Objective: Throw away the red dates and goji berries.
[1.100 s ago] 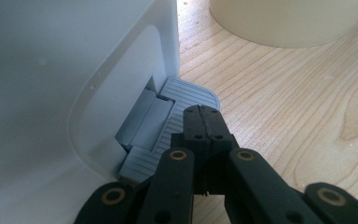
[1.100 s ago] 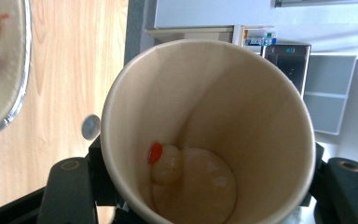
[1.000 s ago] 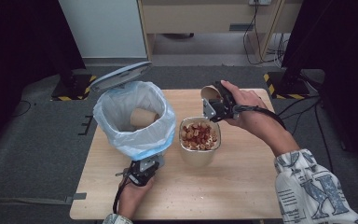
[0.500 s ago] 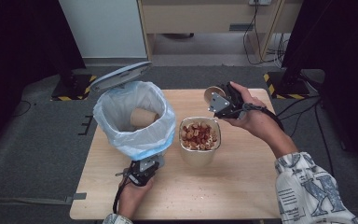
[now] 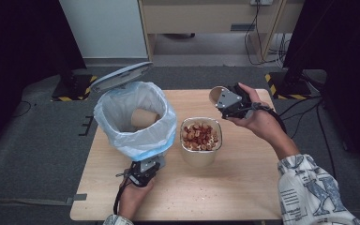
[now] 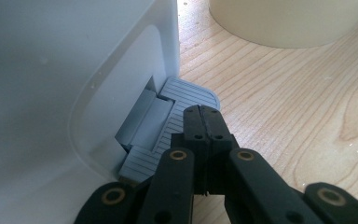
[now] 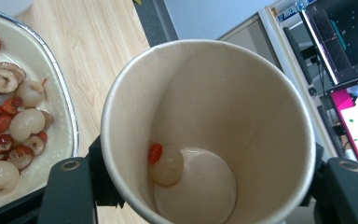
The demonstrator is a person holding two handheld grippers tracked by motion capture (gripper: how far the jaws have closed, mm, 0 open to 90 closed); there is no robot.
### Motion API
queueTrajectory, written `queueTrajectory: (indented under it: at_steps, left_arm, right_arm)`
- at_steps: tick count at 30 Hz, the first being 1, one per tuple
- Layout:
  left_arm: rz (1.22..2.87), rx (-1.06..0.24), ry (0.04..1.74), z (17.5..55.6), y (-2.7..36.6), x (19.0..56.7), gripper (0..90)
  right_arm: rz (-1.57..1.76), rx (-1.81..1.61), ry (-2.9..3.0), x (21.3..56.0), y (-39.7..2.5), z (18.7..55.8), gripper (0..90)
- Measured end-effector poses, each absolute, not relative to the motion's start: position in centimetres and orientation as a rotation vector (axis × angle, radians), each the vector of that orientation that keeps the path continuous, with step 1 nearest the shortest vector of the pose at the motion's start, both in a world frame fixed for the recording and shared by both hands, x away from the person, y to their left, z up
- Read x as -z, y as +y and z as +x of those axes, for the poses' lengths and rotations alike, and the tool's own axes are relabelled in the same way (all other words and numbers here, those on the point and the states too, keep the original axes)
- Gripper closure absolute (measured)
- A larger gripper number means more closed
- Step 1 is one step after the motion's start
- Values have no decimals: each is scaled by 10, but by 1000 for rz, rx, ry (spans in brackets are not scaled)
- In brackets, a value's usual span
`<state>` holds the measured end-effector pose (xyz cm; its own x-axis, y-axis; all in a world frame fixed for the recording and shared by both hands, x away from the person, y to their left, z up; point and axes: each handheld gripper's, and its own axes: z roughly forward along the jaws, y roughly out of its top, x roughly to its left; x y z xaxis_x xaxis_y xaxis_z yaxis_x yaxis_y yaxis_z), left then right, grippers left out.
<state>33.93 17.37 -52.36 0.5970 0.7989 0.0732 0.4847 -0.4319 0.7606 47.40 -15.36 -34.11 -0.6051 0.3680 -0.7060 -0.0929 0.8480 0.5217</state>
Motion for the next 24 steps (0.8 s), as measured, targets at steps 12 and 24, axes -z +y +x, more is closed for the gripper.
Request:
queueTrajectory:
  at_steps: [12,24]
  left_arm:
    - [2108,-562,1010,339,174,524,894]
    - [2114,-565,1008,339,174,523,894]
  right_arm:
    - [291,-733,2132,341,-173,475,332]
    - [386,-790,2135,343,-192,476,332]
